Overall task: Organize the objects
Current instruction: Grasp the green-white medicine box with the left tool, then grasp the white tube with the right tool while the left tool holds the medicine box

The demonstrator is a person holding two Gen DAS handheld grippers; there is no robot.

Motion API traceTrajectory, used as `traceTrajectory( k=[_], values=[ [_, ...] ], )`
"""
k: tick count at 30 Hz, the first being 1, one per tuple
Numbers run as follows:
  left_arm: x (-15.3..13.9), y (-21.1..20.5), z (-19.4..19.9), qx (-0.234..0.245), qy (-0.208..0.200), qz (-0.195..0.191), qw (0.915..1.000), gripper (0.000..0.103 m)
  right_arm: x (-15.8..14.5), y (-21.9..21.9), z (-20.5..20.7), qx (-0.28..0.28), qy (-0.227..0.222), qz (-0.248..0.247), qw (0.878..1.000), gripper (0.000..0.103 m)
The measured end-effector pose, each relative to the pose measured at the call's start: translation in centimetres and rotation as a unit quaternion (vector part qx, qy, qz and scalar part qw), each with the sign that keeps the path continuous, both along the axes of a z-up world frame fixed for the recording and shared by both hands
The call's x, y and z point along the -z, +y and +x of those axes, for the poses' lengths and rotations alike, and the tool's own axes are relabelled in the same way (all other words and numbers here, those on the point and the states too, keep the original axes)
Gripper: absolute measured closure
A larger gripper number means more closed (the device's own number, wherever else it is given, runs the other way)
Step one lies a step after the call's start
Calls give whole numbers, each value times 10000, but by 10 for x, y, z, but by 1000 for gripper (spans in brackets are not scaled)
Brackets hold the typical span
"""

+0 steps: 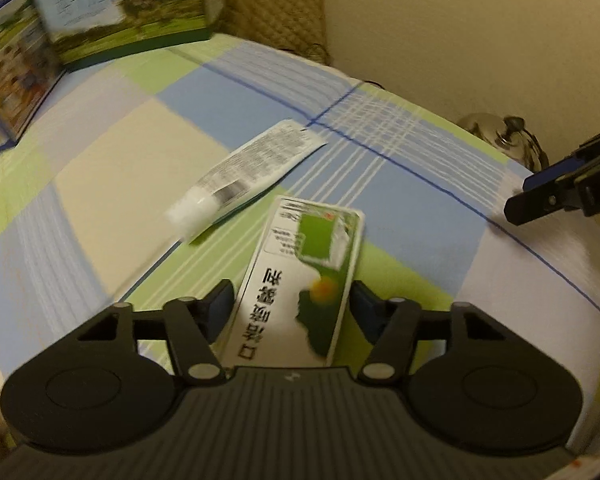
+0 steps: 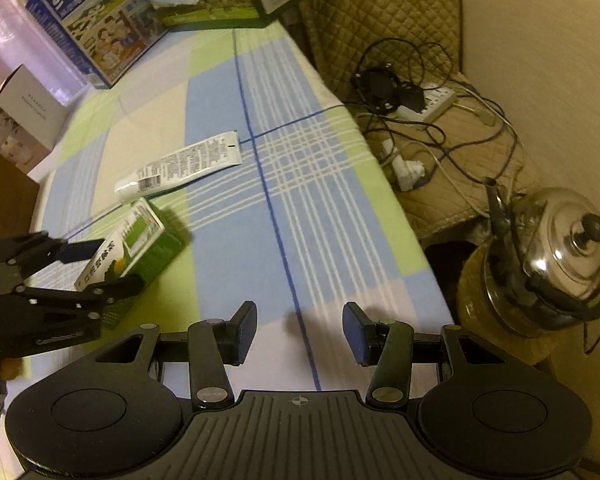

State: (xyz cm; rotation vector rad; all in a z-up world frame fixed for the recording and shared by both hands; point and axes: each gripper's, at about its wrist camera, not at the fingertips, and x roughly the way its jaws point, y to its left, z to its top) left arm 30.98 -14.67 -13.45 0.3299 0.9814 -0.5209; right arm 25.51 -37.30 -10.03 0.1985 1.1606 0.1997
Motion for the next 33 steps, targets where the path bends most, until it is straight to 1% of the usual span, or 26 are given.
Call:
traceTrajectory(
  k=[2,5,7,10,11,12,14,16,18,20,22,24,27,28,30,33],
  values=[
    [-1,14,-4,-299,28,-62,9995,51,1,5,5,-136,-34,-1,9999,58],
    [-2,37,-13,-872,50,-82,9961,52,2,15,16,-375,-206,-15,9991,58],
    [-2,53,-18,-1328,52,-65,9911,52,2,22,25,-587,-458,-30,9972,58],
    [-2,78,-25,-2059,37,-35,9786,52,2,35,45,-915,-762,-65,9929,59],
    [-3,85,-26,-2290,19,-10,9734,52,3,40,52,-1024,-822,-76,9913,63],
    [-2,92,-28,-2486,5,10,9686,52,3,45,62,-1163,-893,-58,9892,74],
    [-4,104,-28,-2829,8,31,9591,52,5,53,80,-1355,-997,9,9857,85],
    [-4,113,-28,-3118,18,27,9501,52,8,61,100,-1449,-1062,20,9837,87],
    [-4,119,-27,-3260,44,9,9454,52,11,70,118,-1582,-1198,58,9801,88],
    [-4,124,-27,-3375,73,-11,9413,51,15,81,134,-1688,-1223,-30,9780,88],
    [-3,126,-25,-3438,127,-15,9389,51,21,89,149,-1768,-1273,16,9760,88],
    [-2,127,-23,-3510,190,-19,9362,51,28,93,160,-1793,-1139,115,9771,88],
    [-2,128,-24,-3556,226,-47,9344,51,38,92,167,-1723,-791,447,9808,88],
    [-2,128,-24,-3558,227,-42,9343,51,40,91,165,-1699,-690,545,9815,88],
    [-1,129,-25,-3549,243,-46,9346,51,40,89,158,-1699,-625,688,9811,88],
    [1,129,-24,-3584,314,-72,9330,51,42,89,141,-1625,-331,959,9815,88]
  ],
)
